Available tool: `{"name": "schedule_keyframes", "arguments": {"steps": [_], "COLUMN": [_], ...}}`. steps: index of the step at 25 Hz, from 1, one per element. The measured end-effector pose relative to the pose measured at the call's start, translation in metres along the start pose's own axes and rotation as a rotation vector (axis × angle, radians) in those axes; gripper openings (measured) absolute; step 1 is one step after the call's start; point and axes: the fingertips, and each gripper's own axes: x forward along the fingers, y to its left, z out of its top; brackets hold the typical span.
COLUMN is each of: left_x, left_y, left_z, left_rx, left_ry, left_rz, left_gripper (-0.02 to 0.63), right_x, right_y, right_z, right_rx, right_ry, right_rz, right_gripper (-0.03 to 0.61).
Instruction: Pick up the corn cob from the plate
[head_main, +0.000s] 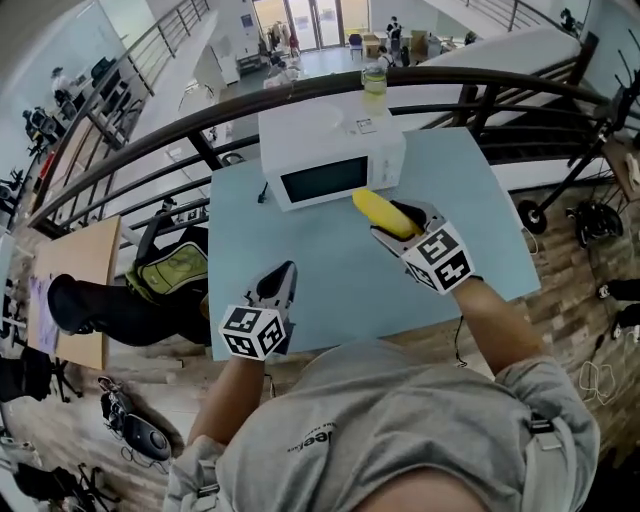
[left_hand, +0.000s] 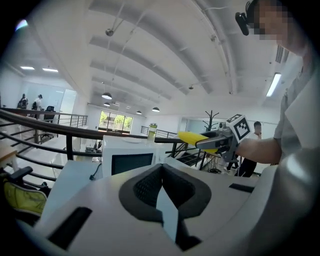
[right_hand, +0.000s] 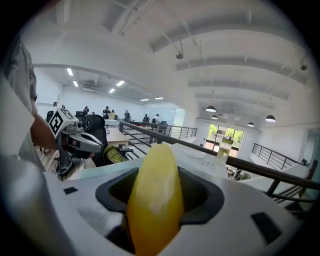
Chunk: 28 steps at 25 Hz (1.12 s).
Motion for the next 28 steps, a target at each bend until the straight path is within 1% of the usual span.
{"name": "schedule_keyframes", "arguments": {"steps": [7, 11, 13, 16, 19, 24, 28], "left_x": [0.011, 0.013, 0.012, 0.010, 0.009, 0.008, 0.007], "left_y": [0.001, -0.002, -0.003, -0.005, -0.006, -0.012, -0.015], "left_z": [-0.066, -0.101, -0.116, -0.135, -0.147, -0.161, -0.177], "left_rx": [-0.059, -0.138, -0.162, -0.194, -0.215, -0.193, -0.166], "left_ry": [0.071, 0.120, 0.144, 0.175, 0.192, 0.219, 0.253], "left_rz": [0.011, 0.021, 0.035, 0.057, 0.071, 0.076, 0.081], "left_gripper": [0.018, 0.018, 0.018, 0.018, 0.018, 0.018, 0.018], "right_x": [0.035, 0.043, 0.045, 0.043, 0.040, 0.033, 0.030], "right_y": [0.038, 0.058, 0.066, 0.078, 0.085, 0.087, 0.085], "right_z": [-0.097, -0.142, -0.159, -0.179, -0.194, -0.211, -0.218], "right_rx": [0.081, 0.109, 0.119, 0.130, 0.139, 0.157, 0.181], "right_ry": [0.125, 0.192, 0.214, 0.248, 0.274, 0.307, 0.313], "right_rz": [0.094, 0.141, 0.164, 0.191, 0.209, 0.217, 0.219], "right_gripper": [0.259, 0.259, 0.259, 0.259, 0.259, 0.259, 0.261]}}
